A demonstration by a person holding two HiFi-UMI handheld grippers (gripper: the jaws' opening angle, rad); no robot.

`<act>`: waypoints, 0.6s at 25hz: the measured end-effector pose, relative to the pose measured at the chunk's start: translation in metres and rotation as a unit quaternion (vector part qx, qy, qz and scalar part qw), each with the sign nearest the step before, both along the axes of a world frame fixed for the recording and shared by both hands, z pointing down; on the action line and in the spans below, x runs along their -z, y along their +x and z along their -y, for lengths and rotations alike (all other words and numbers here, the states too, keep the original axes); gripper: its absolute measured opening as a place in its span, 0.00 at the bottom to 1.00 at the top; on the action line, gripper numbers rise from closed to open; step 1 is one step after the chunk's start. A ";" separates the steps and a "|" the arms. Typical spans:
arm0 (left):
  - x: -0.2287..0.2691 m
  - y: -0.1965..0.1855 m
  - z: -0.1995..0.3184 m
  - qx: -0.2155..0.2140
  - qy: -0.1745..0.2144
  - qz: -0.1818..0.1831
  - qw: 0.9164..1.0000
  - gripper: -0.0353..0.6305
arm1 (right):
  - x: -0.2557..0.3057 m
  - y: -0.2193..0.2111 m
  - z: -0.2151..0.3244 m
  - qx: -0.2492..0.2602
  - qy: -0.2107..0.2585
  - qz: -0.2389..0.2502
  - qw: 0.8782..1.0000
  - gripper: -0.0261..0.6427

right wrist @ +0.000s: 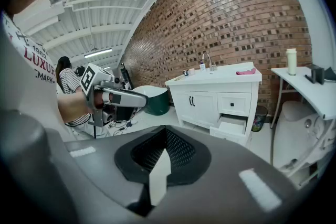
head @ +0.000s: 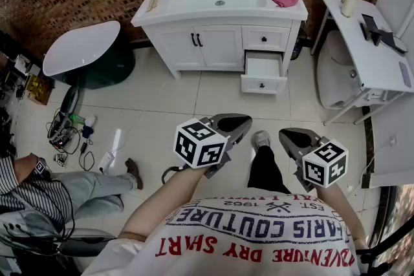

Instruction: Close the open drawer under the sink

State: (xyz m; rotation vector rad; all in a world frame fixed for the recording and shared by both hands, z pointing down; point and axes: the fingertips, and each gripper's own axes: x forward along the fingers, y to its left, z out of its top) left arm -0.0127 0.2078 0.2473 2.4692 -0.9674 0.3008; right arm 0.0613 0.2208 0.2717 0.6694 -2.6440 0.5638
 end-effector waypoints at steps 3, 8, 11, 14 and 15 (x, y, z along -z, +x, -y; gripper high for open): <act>-0.012 -0.002 0.055 0.011 -0.019 -0.001 1.000 0.03 | -0.011 0.002 0.061 0.004 -0.001 -0.015 1.000 0.05; -0.050 -0.006 0.166 0.026 -0.061 -0.003 0.998 0.03 | -0.047 0.008 0.190 0.002 -0.013 -0.037 0.999 0.05; -0.088 -0.009 0.216 0.025 -0.101 0.005 0.995 0.03 | -0.093 0.010 0.248 -0.010 -0.052 -0.050 0.997 0.05; -0.135 -0.017 0.264 0.025 -0.126 0.020 0.991 0.03 | -0.160 0.012 0.296 -0.026 -0.090 -0.066 0.993 0.05; -0.150 -0.020 0.278 0.028 -0.133 0.019 0.991 0.03 | -0.184 0.012 0.310 -0.030 -0.100 -0.074 0.992 0.05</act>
